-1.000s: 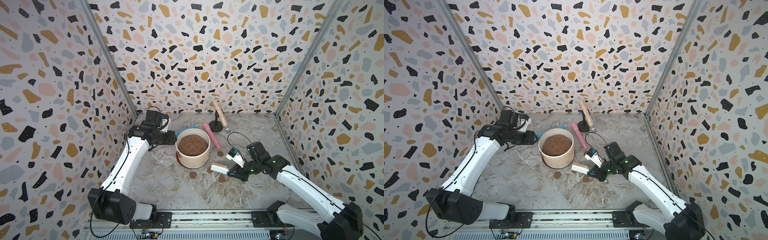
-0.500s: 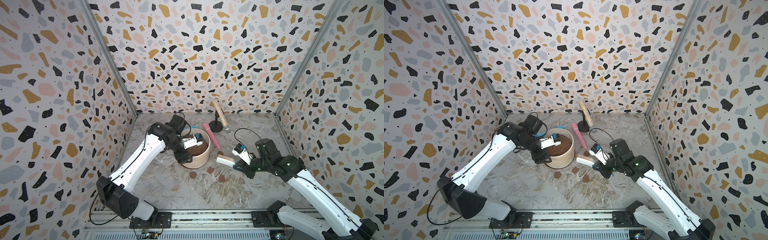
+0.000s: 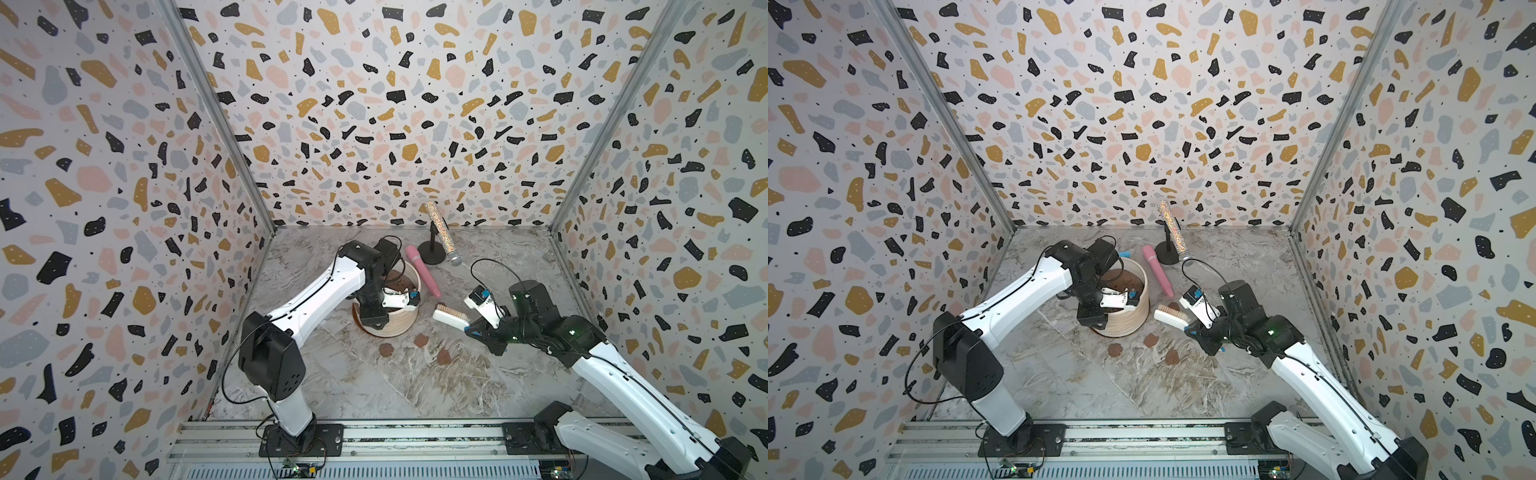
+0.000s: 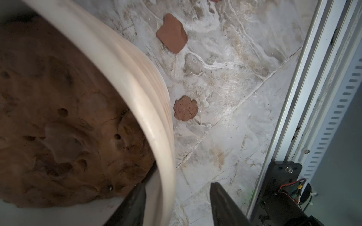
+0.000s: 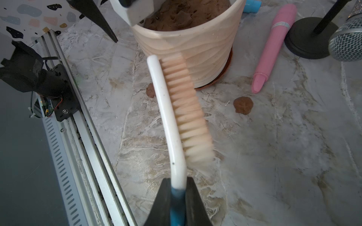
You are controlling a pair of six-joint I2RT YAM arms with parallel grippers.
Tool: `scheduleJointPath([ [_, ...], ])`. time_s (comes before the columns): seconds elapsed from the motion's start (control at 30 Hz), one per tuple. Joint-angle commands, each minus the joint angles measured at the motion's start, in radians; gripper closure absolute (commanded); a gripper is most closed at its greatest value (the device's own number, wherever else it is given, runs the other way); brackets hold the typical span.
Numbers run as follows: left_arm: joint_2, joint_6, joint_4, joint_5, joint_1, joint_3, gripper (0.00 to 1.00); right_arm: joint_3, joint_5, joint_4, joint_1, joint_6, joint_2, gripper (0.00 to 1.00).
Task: Scrub the dried mud off the ceramic pot
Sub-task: Rotate the pot on the tray.
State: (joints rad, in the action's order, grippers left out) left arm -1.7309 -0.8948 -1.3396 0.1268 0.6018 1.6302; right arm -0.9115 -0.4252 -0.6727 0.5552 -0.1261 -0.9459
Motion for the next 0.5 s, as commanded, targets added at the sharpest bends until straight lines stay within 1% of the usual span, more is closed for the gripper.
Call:
scheduleJointPath([
  [0.0, -0.013, -0.011, -0.055, 0.017, 0.020, 0.042, 0.66, -0.004, -0.006, 0.032, -0.003, 0.003, 0.019, 1.00],
  [0.03, -0.018, -0.004, -0.056, 0.020, 0.026, 0.043, 0.68, -0.004, -0.004, 0.031, -0.004, -0.001, 0.018, 1.00],
  [0.07, -0.021, 0.004, -0.055, 0.021, 0.033, 0.043, 0.72, -0.003, -0.001, 0.030, -0.003, -0.003, 0.018, 1.00],
  [0.17, -0.030, 0.039, -0.036, 0.008, 0.057, 0.041, 0.91, -0.003, 0.010, 0.032, -0.003, -0.009, 0.021, 1.00],
  [0.23, -0.034, 0.070, -0.025, 0.000, 0.072, 0.045, 1.00, -0.003, 0.022, 0.033, -0.004, -0.012, 0.027, 1.00],
  [0.3, -0.036, 0.100, -0.016, 0.002, 0.088, 0.052, 1.00, 0.000, 0.040, 0.037, -0.004, -0.016, 0.036, 1.00],
  [0.37, -0.035, 0.155, 0.013, -0.011, 0.102, 0.056, 1.00, 0.012, 0.069, 0.054, -0.005, -0.020, 0.045, 1.00],
  [0.47, -0.040, 0.240, 0.043, -0.003, 0.113, 0.079, 1.00, 0.037, 0.104, 0.075, -0.004, -0.060, 0.059, 1.00],
])
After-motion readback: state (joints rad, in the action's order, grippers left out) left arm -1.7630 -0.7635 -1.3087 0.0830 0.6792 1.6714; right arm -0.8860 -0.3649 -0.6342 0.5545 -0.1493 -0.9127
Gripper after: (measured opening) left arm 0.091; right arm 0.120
